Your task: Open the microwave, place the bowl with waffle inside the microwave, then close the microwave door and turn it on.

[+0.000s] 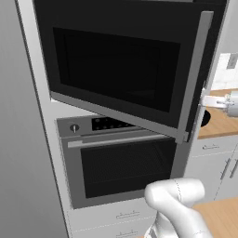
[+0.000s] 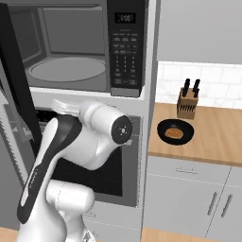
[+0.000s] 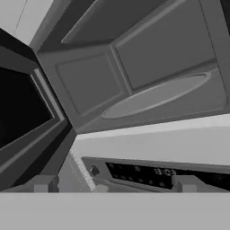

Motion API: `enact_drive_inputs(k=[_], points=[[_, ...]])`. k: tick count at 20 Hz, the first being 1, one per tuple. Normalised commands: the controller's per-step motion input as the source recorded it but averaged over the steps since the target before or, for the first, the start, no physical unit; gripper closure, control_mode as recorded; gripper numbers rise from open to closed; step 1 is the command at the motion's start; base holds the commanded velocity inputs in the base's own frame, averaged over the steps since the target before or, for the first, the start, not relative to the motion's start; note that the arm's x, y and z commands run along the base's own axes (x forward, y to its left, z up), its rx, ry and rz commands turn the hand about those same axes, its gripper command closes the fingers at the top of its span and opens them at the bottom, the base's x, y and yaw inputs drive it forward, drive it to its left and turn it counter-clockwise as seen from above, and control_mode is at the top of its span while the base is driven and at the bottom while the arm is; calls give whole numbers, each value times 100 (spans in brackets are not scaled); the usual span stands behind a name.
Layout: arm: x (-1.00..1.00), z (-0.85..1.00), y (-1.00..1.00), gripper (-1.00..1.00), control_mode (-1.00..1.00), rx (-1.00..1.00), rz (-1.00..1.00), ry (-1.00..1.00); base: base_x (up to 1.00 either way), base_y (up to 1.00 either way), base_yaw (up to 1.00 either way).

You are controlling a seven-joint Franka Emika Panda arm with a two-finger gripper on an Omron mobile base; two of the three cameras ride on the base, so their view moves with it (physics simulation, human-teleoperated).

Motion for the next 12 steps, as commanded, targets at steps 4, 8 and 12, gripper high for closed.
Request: enact_drive_inputs(k=[4, 8, 12], points=[[22, -8, 61, -100, -100, 0, 28, 4, 0, 0, 0], [8, -3, 54, -100, -100, 0, 34, 1, 0, 0, 0], [1, -1, 47, -100, -100, 0, 34, 0, 0, 0, 0]])
